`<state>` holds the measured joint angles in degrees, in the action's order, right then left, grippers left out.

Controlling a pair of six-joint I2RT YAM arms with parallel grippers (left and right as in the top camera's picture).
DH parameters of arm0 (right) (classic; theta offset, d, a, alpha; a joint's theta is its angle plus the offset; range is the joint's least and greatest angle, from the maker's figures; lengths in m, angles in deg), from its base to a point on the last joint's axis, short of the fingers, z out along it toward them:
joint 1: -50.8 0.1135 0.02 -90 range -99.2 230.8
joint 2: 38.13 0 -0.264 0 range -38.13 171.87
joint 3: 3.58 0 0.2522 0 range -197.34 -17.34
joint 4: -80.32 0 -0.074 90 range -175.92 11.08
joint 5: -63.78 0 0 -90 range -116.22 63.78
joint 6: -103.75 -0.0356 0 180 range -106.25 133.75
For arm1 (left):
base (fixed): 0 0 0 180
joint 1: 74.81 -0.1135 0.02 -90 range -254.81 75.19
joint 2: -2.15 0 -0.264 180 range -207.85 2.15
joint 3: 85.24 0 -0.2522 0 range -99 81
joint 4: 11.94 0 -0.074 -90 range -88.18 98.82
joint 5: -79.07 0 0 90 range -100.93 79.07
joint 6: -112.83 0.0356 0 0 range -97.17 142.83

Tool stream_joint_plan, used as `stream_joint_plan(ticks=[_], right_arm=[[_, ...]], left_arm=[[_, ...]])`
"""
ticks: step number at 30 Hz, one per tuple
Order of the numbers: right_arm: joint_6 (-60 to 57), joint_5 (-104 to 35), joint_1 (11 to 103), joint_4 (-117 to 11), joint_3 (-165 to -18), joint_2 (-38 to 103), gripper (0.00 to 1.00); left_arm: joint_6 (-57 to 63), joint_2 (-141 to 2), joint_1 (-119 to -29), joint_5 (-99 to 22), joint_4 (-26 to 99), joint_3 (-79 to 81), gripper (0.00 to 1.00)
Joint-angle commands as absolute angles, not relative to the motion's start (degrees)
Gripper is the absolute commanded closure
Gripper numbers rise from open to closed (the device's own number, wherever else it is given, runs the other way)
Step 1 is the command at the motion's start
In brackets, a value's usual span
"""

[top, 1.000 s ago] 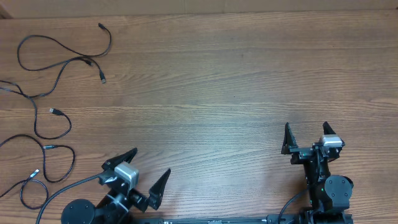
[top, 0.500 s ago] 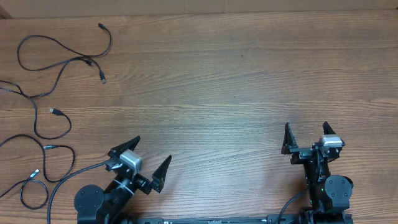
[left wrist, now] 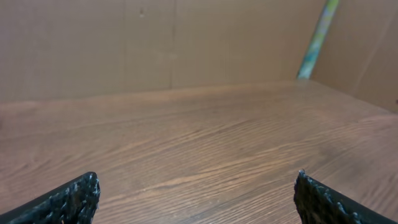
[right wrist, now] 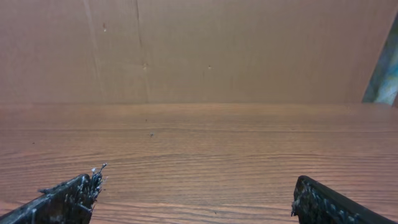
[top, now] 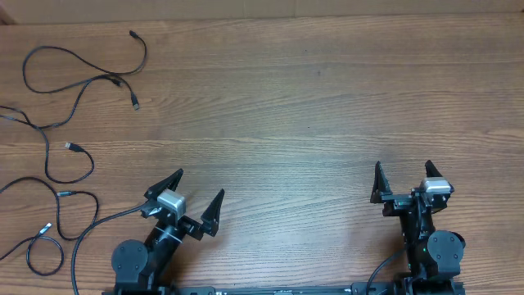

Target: Untangle cables

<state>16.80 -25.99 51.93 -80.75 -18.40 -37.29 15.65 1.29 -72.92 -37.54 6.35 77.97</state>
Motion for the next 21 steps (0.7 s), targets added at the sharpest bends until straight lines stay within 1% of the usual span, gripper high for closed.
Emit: stream_joint_plan(ticks=[1,16,18,21], right_arm=[[17.0,-25.9,51.9,-81.1,-17.8,-38.0,0.0],[17.0,-25.9,51.9,-81.1,-17.8,-38.0,0.0],[17.0,-25.9,51.9,-81.1,-17.8,-38.0,0.0],[17.0,-25.9,51.9,-81.1,-17.8,-38.0,0.0]], left_arm=[[12.4,2.0,-72.5,-34.2,3.9,80.8,0.0],[11.7,2.0,-72.5,-22.1,5.0,80.7,0.0],[12.9,2.0,-72.5,-20.8,5.4,80.7,0.0],[18.1,2.0,-72.5,-20.7,5.5,80.7,0.0]])
